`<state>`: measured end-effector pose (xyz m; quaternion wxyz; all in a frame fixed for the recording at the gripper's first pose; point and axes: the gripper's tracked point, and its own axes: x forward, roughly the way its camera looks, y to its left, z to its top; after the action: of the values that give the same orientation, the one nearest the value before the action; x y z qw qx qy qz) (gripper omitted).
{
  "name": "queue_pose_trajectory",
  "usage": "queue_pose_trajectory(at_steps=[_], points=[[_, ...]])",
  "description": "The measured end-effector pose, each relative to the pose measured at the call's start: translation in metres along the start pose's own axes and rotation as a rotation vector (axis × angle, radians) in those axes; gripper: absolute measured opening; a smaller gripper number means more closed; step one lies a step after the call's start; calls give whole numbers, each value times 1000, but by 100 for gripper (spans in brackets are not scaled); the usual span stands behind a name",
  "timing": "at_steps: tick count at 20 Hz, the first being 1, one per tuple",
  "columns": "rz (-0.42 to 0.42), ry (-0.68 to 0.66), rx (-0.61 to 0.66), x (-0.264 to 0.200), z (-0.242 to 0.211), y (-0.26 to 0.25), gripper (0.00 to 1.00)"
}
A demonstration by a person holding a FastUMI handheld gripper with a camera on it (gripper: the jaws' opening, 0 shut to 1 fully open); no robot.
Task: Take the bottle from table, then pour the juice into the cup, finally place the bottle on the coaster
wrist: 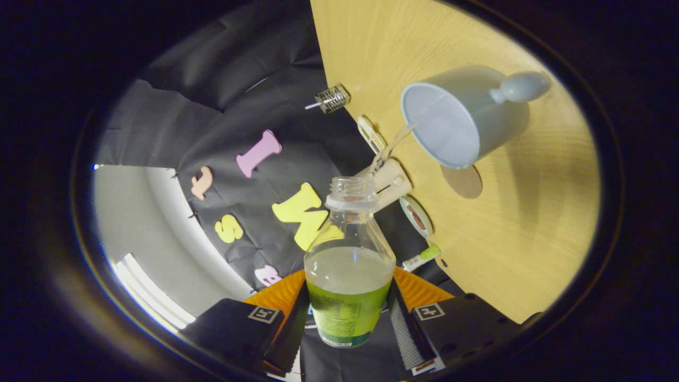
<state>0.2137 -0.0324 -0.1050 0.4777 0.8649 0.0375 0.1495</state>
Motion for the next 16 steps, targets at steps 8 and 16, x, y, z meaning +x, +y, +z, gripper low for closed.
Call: queue_pose_trajectory(at_steps=[8, 16], points=[[37, 21, 93, 8, -17, 13, 77], [70, 26, 141, 5, -25, 34, 77]])
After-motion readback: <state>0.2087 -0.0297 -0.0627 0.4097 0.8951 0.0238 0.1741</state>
